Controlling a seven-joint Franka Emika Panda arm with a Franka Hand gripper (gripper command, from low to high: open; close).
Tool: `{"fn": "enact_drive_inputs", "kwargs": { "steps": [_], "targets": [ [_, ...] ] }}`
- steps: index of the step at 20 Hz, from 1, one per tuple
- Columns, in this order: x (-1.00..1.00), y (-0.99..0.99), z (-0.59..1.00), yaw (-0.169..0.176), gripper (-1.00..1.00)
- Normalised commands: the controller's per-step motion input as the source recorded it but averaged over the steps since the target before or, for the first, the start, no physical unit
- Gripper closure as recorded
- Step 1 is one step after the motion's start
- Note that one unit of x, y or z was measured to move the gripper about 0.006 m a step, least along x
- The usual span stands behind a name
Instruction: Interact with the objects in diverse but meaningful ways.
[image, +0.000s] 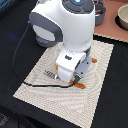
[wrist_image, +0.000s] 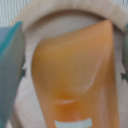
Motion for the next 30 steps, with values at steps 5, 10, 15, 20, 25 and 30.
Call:
{"fn": "enact_drive_inputs", "kwargs": {
  "steps": [5,10,15,20,25,30],
  "targets": [
    [-0.18,0.22,1.00,0.004,-1.00],
    [-0.10,0.21,1.00,0.000,-1.00],
    [-0.03,0.28,1.00,0.000,-1.00],
    [-0.01,0.31,1.00,0.000,-1.00],
    [-0.03,0.23,0.93,-0.003,-1.00],
    [0.00,0.19,0.49,-0.016,-1.00]
  ]
}}
